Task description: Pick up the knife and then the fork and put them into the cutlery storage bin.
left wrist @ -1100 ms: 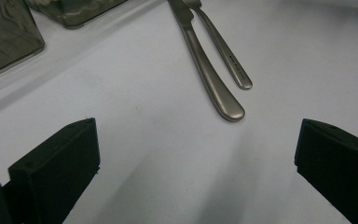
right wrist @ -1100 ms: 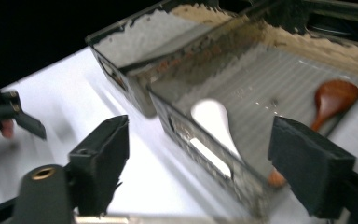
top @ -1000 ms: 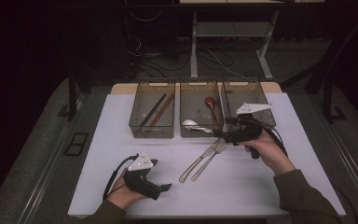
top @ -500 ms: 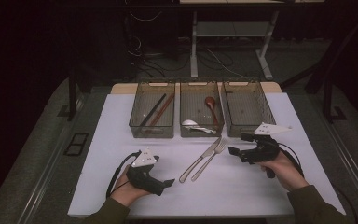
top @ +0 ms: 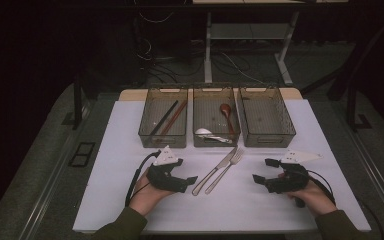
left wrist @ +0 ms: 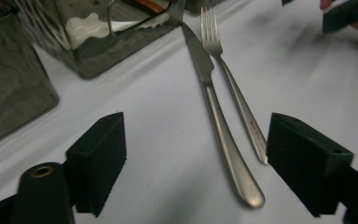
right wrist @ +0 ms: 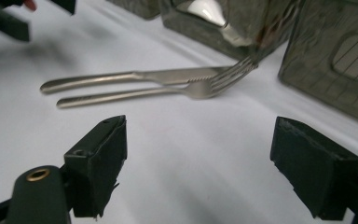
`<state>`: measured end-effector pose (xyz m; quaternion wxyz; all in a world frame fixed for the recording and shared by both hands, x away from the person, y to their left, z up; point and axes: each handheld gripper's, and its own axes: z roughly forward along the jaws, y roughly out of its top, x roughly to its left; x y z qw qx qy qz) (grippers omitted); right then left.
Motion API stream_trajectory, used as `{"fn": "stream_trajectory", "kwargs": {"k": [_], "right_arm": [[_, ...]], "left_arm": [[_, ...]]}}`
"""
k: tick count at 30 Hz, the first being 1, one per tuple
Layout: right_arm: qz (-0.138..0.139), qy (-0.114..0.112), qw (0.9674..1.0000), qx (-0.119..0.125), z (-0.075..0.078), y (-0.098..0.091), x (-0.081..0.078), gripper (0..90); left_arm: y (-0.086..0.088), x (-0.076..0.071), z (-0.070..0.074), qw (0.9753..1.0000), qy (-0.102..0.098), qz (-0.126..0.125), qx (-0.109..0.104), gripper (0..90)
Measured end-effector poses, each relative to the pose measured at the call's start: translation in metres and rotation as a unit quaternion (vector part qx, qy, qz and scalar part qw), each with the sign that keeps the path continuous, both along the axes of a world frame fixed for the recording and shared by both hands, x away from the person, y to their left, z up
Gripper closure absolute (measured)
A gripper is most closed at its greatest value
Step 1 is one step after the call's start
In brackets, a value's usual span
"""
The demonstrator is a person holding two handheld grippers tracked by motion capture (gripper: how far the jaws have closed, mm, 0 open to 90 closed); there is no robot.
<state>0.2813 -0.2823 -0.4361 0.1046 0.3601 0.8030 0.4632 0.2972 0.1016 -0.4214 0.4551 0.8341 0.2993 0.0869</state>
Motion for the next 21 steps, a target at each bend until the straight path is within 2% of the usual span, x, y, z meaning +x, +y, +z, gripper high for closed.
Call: {"fn": "stream_trajectory", "kwargs": {"k": [5, 8, 15, 21], "right_arm": [[0.002, -0.003, 1.0, -0.006, -0.005, -0.005, -0.009, 18.0], [-0.002, 0.002, 1.0, -0.005, -0.007, -0.009, -0.013, 18.0], [-0.01, 0.002, 0.9999, -0.005, -0.008, -0.014, -0.014, 18.0], [-0.009, 0.002, 0.9999, -0.007, -0.009, -0.015, -0.014, 18.0]], "left_arm": [[-0.014, 0.011, 0.003, 1.0, 0.002, -0.005, -0.004, 30.6], [-0.029, 0.018, 0.001, 0.9997, 0.014, -0.018, 0.001, 37.0], [-0.061, 0.027, -0.012, 0.9983, 0.032, -0.031, 0.037, 53.1], [-0.073, 0.025, -0.019, 0.9972, 0.031, -0.011, 0.066, 63.5]]}}
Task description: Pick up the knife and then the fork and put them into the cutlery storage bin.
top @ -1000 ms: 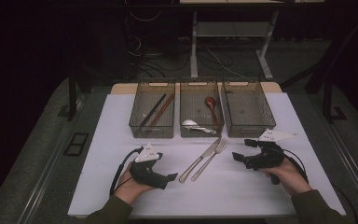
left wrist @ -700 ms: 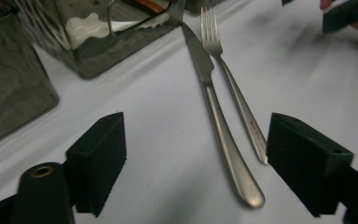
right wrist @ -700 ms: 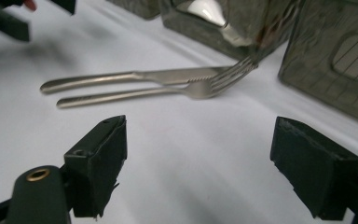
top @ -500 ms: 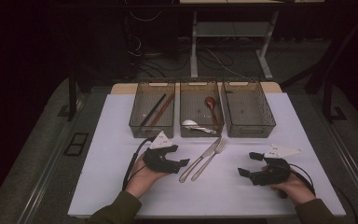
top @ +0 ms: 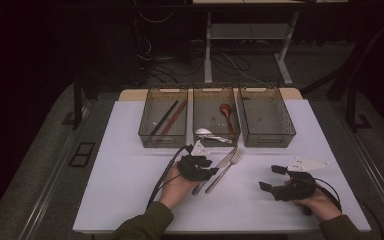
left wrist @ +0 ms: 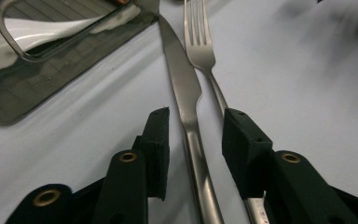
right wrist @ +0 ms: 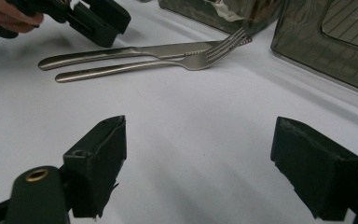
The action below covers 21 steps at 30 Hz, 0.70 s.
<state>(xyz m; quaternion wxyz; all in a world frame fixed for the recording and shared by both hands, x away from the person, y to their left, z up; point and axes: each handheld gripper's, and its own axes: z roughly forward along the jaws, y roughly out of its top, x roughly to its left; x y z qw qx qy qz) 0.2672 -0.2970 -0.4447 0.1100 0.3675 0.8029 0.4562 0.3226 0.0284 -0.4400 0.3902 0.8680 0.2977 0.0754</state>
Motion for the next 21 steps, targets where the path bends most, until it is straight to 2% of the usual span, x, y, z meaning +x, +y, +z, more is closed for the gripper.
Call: {"fn": "stream_trajectory", "kwargs": {"k": [6, 14, 17, 21], "right_arm": [[0.001, 0.0, 1.0, 0.001, 0.0003, -0.0002, 0.0002, 18.0], [0.001, 0.001, 1.0, -0.002, -0.0003, -0.0002, 0.0007, 18.0], [0.003, 0.002, 1.0, -0.003, -0.0007, 0.0003, 0.0004, 18.0], [0.004, 0.002, 1.0, -0.004, -0.0011, 0.0006, 0.0005, 18.0]], "left_arm": [[-0.0042, -0.0012, -0.0084, 0.9998, 0.001, 0.0, 0.02, 70.1], [-0.0072, -0.0063, -0.01, 0.9992, -0.02, 0.003, 0.034, 74.5], [-0.0074, -0.0073, -0.0107, 0.9993, -0.021, 0.007, 0.03, 77.7], [-0.0055, -0.0063, -0.0117, 0.9996, -0.012, 0.016, 0.019, 78.5]]}}
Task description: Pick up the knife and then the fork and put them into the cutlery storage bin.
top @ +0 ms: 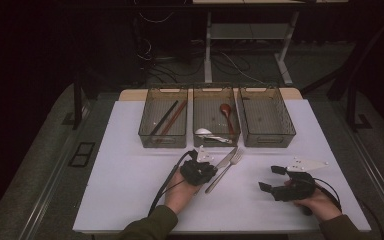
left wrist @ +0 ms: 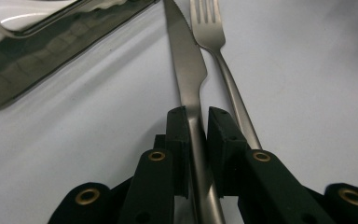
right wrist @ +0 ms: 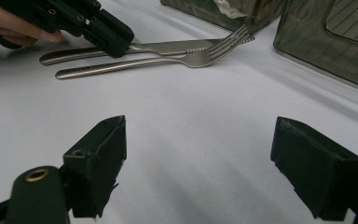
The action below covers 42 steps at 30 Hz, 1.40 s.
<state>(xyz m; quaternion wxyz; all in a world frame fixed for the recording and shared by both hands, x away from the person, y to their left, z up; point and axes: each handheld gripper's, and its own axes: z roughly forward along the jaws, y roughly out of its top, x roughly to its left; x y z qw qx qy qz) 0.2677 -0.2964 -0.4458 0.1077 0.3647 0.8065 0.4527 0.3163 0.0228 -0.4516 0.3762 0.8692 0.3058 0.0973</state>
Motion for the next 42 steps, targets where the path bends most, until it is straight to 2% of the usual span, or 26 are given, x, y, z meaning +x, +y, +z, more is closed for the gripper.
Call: {"fn": "stream_trajectory", "kwargs": {"k": [12, 16, 23, 29, 32, 33, 37, 42], "right_arm": [[-0.002, 0.002, 1.0, 0.008, 0.0, -0.002, 0.002, 18.0], [-0.004, 0.004, 0.9999, 0.013, 0.001, -0.002, 0.002, 18.0], [-0.001, 0.004, 0.9999, 0.012, 0.001, -0.002, 0.003, 18.0], [-0.001, 0.003, 0.9999, 0.012, 0.001, -0.002, 0.002, 18.0], [0.001, 0.002, 0.9999, 0.013, 0.002, -0.002, 0.002, 18.0], [0.001, 0.002, 0.9999, 0.014, 0.002, -0.002, 0.003, 18.0], [-0.005, 0.0, 0.9997, 0.023, 0.008, 0.0, 0.004, 18.0], [-0.003, -0.007, 0.9992, 0.039, 0.023, 0.004, 0.01, 13.8]], "left_arm": [[0.001, -0.001, 0.001, 0.9999, -0.009, 0.005, 0.004, 79.5], [0.005, 0.0, 0.004, 0.9998, -0.011, 0.009, -0.01, 79.4], [0.009, -0.009, 0.016, 0.9991, -0.032, -0.009, -0.027, 79.4], [0.015, -0.015, 0.028, 0.9975, -0.053, -0.017, -0.045, 79.4], [0.017, -0.017, 0.034, 0.9959, -0.061, -0.01, -0.066, 79.4], [0.019, -0.017, 0.037, 0.9959, -0.064, -0.014, -0.063, 79.4], [0.024, -0.018, 0.046, 0.994, -0.074, -0.01, -0.08, 79.4], [0.026, -0.019, 0.052, 0.9923, -0.082, -0.011, -0.092, 79.4]]}}
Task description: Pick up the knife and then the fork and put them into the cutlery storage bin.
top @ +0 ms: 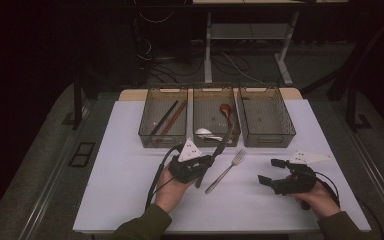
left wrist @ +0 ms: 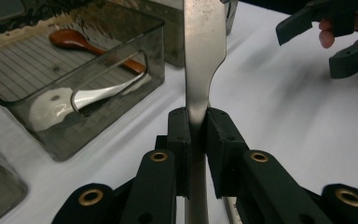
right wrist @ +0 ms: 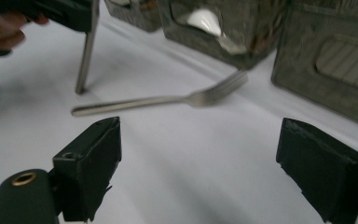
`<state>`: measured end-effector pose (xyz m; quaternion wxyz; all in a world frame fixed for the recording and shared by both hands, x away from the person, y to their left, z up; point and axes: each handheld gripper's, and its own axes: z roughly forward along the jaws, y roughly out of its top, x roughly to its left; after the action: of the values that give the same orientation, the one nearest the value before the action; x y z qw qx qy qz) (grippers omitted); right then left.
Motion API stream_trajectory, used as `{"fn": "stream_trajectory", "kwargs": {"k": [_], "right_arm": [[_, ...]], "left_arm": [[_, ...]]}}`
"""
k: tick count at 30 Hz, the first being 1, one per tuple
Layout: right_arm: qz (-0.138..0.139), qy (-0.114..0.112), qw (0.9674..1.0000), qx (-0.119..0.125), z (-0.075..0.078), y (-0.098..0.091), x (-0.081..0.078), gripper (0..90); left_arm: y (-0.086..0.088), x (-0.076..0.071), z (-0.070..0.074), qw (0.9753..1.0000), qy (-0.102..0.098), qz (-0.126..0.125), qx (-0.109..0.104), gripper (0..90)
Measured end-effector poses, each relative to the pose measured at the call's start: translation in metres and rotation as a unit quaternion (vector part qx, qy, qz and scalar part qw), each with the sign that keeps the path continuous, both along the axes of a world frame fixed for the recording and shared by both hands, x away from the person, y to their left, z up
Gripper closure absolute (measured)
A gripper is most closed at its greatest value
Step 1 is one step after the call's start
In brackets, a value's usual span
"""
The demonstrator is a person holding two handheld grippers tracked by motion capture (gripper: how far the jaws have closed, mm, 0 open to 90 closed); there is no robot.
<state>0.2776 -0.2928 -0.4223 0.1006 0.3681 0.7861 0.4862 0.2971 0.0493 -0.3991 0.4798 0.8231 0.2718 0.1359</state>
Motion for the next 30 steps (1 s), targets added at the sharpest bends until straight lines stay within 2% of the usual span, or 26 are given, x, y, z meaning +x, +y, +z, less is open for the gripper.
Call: {"fn": "stream_trajectory", "kwargs": {"k": [2, 5, 7, 11, 22, 30], "right_arm": [[0.008, -0.002, 0.9999, 0.006, 0.007, 0.004, 0.003, 13.8], [0.019, 0.007, 0.9996, 0.02, 0.019, 0.014, 0.011, 14.9], [0.024, 0.003, 0.9991, 0.033, 0.028, 0.022, 0.017, 21.2], [0.039, -0.01, 0.9984, 0.039, 0.039, 0.041, 0.029, 27.2], [0.065, -0.006, 0.9951, 0.073, 0.056, 0.086, 0.05, 45.0], [0.075, 0.003, 0.993, 0.092, 0.057, 0.1, 0.058, 65.0]], "left_arm": [[0.0, 0.0, 0.002, 1.0, -0.006, 0.001, -0.004, 79.5], [-0.001, 0.001, 0.006, 0.9999, -0.011, 0.003, -0.008, 79.6], [-0.003, 0.001, 0.008, 0.9998, -0.014, 0.002, -0.012, 79.6], [-0.008, 0.002, 0.01, 0.9997, -0.018, 0.003, -0.014, 79.6], [-0.014, 0.004, 0.013, 0.9993, -0.032, 0.01, -0.017, 79.6], [-0.014, 0.003, 0.013, 0.999, -0.04, 0.016, -0.008, 79.6]]}}
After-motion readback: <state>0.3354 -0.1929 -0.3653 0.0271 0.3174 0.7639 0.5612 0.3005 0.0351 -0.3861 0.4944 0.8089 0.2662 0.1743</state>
